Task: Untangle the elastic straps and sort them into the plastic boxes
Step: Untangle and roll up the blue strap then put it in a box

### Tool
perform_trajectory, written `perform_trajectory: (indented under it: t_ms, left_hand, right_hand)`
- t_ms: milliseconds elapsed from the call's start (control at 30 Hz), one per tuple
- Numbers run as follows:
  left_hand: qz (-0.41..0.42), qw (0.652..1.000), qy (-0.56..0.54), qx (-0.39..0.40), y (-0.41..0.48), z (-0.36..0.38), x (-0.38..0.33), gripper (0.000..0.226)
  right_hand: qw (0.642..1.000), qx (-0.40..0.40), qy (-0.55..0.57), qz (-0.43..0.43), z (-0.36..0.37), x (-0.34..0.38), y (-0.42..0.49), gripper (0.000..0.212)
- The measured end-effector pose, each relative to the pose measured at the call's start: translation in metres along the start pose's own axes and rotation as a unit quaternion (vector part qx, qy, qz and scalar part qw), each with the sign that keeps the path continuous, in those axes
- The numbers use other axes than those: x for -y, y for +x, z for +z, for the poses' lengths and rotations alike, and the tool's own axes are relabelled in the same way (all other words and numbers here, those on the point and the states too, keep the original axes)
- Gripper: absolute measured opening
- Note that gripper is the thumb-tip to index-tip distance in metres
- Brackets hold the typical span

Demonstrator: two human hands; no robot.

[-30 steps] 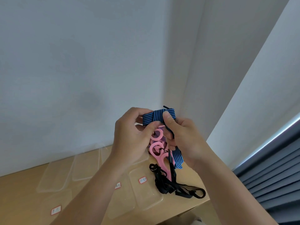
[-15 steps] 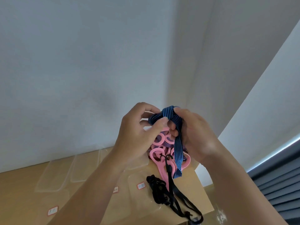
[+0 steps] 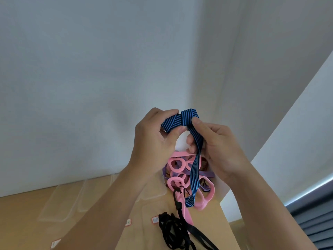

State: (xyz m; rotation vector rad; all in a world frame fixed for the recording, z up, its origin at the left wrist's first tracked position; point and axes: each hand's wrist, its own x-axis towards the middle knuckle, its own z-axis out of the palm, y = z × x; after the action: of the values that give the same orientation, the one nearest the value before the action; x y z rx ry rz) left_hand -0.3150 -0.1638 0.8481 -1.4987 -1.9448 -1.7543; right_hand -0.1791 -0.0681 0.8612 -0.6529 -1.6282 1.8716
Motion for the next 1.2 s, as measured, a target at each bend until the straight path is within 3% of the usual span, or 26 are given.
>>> perform_trajectory:
  t_ms: [233,433,533,600,633,667,733,767,867,967,1033,1200]
  left_hand:
    - [0.070,0.997,-0.011,-0.003,0.004,-0.001,0.005,0.037]
    - [0.207,0.971,0.119,-0.029,0.005,0.001,0.003,0.027]
    - [0.235,0.963,0.130,-0.022,0.005,-0.001,0.004,0.027]
    - [0.178,0.982,0.062,0.014,0.005,-0.005,0.002,0.033]
    - [0.088,0.995,-0.029,0.047,0.006,-0.007,-0.001,0.036]
    - [-0.037,0.985,-0.146,0.085,0.007,-0.010,-0.005,0.040]
    - [-0.219,0.911,-0.318,0.142,0.012,-0.016,-0.009,0.038]
    - [-0.249,0.892,-0.339,0.164,0.014,-0.019,-0.009,0.032]
    - [-0.249,0.893,-0.334,0.171,0.017,-0.023,-0.010,0.024]
    - [-0.193,0.937,-0.266,0.120,0.014,-0.021,-0.010,0.020]
    - [-0.145,0.962,-0.218,0.082,0.011,-0.016,-0.008,0.018]
    - [-0.091,0.979,-0.183,-0.023,0.002,0.005,-0.011,0.021]
  right_hand:
    - [0.998,-0.039,0.054,0.003,0.003,0.006,0.003,0.036]
    - [0.997,-0.071,0.038,0.017,0.010,0.007,0.004,0.044]
    - [0.997,-0.074,0.026,0.003,0.011,0.007,0.006,0.036]
    - [0.998,-0.062,0.016,-0.025,0.010,0.009,0.007,0.035]
    - [0.998,-0.054,0.003,-0.044,0.008,0.010,0.007,0.036]
    - [0.997,-0.046,-0.020,-0.066,0.007,0.011,0.007,0.036]
    - [0.990,-0.027,-0.077,-0.117,0.004,0.014,0.005,0.035]
    - [0.985,-0.016,-0.099,-0.141,0.003,0.016,0.005,0.033]
    - [0.973,0.005,-0.146,-0.181,0.002,0.019,0.004,0.026]
    - [0.972,-0.015,-0.148,-0.183,0.004,0.019,0.004,0.027]
    - [0.975,-0.042,-0.131,-0.172,0.007,0.017,0.004,0.032]
    - [0.987,-0.108,-0.050,-0.112,0.025,0.008,0.002,0.052]
